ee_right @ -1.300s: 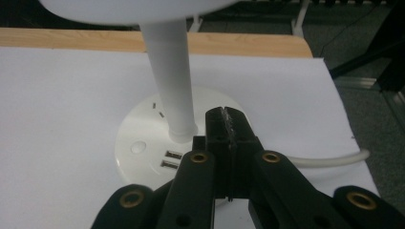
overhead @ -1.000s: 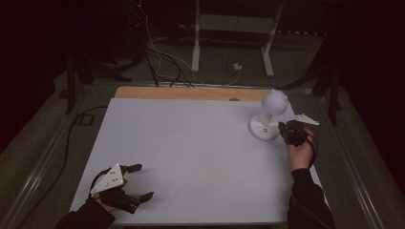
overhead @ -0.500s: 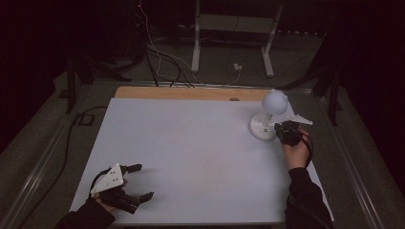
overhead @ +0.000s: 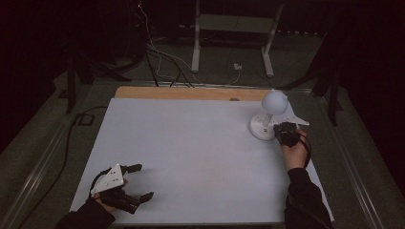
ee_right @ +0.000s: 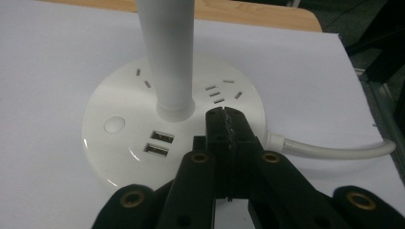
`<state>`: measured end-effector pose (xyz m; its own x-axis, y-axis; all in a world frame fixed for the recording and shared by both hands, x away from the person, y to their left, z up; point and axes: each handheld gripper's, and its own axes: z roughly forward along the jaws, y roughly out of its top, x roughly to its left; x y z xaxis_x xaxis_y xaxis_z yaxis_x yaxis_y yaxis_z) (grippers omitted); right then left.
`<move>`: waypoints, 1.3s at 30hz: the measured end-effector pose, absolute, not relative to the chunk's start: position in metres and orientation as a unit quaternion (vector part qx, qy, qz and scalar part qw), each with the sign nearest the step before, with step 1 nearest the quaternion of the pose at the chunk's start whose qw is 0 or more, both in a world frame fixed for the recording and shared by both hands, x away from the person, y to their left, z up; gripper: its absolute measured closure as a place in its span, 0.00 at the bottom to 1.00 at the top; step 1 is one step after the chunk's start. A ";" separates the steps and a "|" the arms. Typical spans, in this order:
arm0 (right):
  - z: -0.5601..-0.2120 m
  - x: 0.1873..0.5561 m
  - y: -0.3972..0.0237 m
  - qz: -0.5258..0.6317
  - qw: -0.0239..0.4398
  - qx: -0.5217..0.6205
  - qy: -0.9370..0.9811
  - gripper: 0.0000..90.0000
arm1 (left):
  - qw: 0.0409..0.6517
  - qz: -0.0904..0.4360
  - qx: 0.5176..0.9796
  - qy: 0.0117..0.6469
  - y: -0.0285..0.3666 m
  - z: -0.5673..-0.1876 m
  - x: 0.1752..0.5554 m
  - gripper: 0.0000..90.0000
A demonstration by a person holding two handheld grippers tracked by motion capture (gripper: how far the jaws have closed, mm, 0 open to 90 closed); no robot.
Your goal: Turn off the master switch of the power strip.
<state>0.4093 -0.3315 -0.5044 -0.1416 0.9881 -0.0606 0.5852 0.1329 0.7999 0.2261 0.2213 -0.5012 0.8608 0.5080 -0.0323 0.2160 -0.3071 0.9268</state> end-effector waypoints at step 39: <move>-0.513 0.409 -0.326 0.317 0.334 0.568 0.683 1.00 | 0.543 0.135 0.798 0.226 0.221 -0.501 0.225 0.00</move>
